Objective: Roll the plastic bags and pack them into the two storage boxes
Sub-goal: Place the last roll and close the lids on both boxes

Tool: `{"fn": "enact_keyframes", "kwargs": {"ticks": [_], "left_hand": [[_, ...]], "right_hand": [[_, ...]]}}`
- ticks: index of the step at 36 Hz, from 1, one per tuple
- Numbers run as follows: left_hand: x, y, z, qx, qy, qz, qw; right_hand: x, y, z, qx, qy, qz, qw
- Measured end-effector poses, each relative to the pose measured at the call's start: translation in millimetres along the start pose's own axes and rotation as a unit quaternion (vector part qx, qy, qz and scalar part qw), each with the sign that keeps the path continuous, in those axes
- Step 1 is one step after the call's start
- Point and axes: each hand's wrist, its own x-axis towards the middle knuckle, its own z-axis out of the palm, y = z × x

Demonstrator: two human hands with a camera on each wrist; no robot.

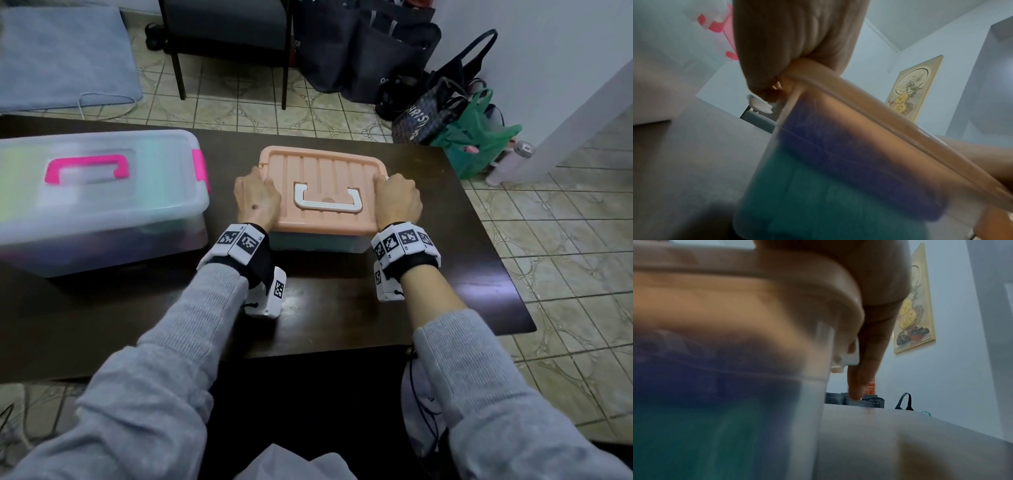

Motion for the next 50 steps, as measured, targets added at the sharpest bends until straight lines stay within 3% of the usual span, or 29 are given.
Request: {"fn": "enact_keyframes", "kwargs": {"ticks": [5,8,11,13,15,17,20,26,36,43,50], "left_hand": [[-4.9,-0.5,1.0,0.039,0.018,-0.011,0.999],[-6.7,0.3,0.1,0.027,0.034,-0.047,0.998],[-0.2,-4.9,1.3,-0.038,0.007,-0.065,0.997],[1.7,-7.6,1.2,-0.121,-0.002,-0.057,0.991],[-1.3,-8.5,-0.9,-0.231,0.011,-0.098,0.968],[-3.4,-10.9,-4.0,-0.349,0.005,-0.18,0.92],[-4.6,-14.1,-12.2,-0.464,-0.062,-0.239,0.851],[-3.6,-14.0,-20.3,-0.497,-0.109,-0.245,0.825],[-6.5,-23.3,-28.9,-0.521,-0.17,-0.193,0.813],[-11.5,-21.8,-29.1,-0.504,-0.129,-0.194,0.832],[-4.1,-28.2,-21.6,-0.526,-0.108,-0.215,0.816]], "right_hand": [[1.8,-2.8,5.3,-0.056,0.012,-0.037,0.998],[4.1,-14.4,9.1,-0.015,0.008,-0.096,0.995],[-4.0,-42.9,12.3,0.001,-0.093,-0.207,0.974],[-15.3,-65.3,12.3,0.017,-0.182,-0.239,0.954],[-24.5,-83.8,13.8,0.04,-0.225,-0.252,0.94],[-29.7,-96.4,18.0,0.046,-0.234,-0.26,0.936],[-31.3,-106.8,25.3,0.014,-0.235,-0.273,0.933],[-30.9,-110.2,32.5,-0.038,-0.228,-0.293,0.928],[-32.2,-111.6,35.8,-0.055,-0.221,-0.286,0.931],[-30.0,-109.7,31.2,-0.051,-0.242,-0.297,0.922],[-30.9,-105.0,29.4,-0.045,-0.248,-0.317,0.914]]}}
